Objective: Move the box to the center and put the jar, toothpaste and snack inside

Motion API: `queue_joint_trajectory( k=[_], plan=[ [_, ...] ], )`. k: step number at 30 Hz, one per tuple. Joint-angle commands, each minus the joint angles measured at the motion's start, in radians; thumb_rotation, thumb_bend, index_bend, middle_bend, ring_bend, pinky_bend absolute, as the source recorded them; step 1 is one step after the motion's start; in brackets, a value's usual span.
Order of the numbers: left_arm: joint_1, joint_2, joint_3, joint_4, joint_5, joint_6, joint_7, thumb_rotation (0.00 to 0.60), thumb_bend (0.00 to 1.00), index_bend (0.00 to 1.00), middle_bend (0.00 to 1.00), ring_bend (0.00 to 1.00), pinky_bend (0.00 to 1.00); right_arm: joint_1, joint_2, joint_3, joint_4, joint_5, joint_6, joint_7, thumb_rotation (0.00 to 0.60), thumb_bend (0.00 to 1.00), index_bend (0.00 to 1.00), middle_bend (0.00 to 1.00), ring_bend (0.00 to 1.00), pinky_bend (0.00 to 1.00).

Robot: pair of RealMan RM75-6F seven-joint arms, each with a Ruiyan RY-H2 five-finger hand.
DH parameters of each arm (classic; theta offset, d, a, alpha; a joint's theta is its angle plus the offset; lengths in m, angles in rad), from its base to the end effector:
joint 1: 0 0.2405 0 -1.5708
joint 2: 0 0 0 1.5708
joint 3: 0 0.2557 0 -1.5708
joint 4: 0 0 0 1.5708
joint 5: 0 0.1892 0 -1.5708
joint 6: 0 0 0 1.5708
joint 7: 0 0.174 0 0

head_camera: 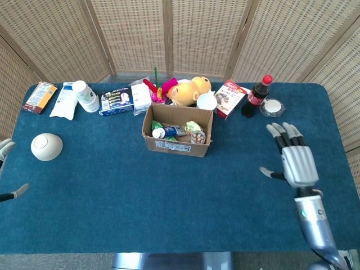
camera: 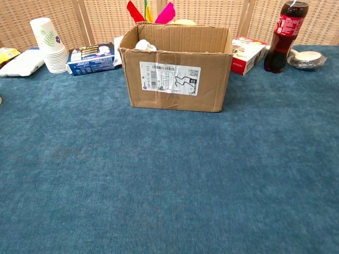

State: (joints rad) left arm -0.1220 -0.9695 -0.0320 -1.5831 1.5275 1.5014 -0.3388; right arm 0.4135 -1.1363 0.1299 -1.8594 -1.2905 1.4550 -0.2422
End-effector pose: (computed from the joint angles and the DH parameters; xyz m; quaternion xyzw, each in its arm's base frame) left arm -0.3014 0.2181 0.2266 -0.5741 -0.4173 -0.4507 0.5415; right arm -0.1973 -0.2967 0.1692 0.6008 -0.3455 0.4628 0.5527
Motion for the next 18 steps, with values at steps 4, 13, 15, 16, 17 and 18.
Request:
queue_joint_trajectory(
  k=[4, 13, 15, 16, 17, 18],
  plan=[
    [0.033, -0.031, 0.021, 0.027, 0.019, 0.031, 0.008, 0.6, 0.24, 0.0, 0.0, 0.0, 0.06, -0.173, -0.055, -0.108, 0.246, -0.182, 0.184, 0.117, 0.6, 0.0, 0.14, 0.0, 0.0, 0.1],
    [0.052, -0.045, 0.03, 0.057, 0.023, 0.041, 0.022, 0.6, 0.24, 0.0, 0.0, 0.0, 0.06, -0.254, -0.094, -0.119, 0.399, -0.208, 0.227, 0.24, 0.6, 0.0, 0.22, 0.0, 0.0, 0.01],
    [0.054, -0.046, 0.03, 0.055, 0.019, 0.039, 0.036, 0.6, 0.24, 0.0, 0.0, 0.0, 0.03, -0.258, -0.081, -0.126, 0.393, -0.233, 0.225, 0.231, 0.6, 0.0, 0.22, 0.0, 0.0, 0.0],
    [0.055, -0.046, 0.029, 0.054, 0.019, 0.039, 0.043, 0.6, 0.24, 0.0, 0.0, 0.0, 0.02, -0.26, -0.075, -0.128, 0.387, -0.244, 0.226, 0.227, 0.6, 0.0, 0.22, 0.0, 0.0, 0.0],
    [0.055, -0.046, 0.029, 0.051, 0.024, 0.042, 0.053, 0.6, 0.24, 0.0, 0.0, 0.0, 0.01, -0.262, -0.066, -0.134, 0.374, -0.259, 0.225, 0.218, 0.6, 0.0, 0.22, 0.0, 0.0, 0.0],
    [0.055, -0.046, 0.029, 0.049, 0.027, 0.045, 0.061, 0.6, 0.24, 0.0, 0.0, 0.0, 0.01, -0.264, -0.061, -0.137, 0.365, -0.267, 0.225, 0.211, 0.6, 0.0, 0.22, 0.0, 0.0, 0.0]
  ],
)
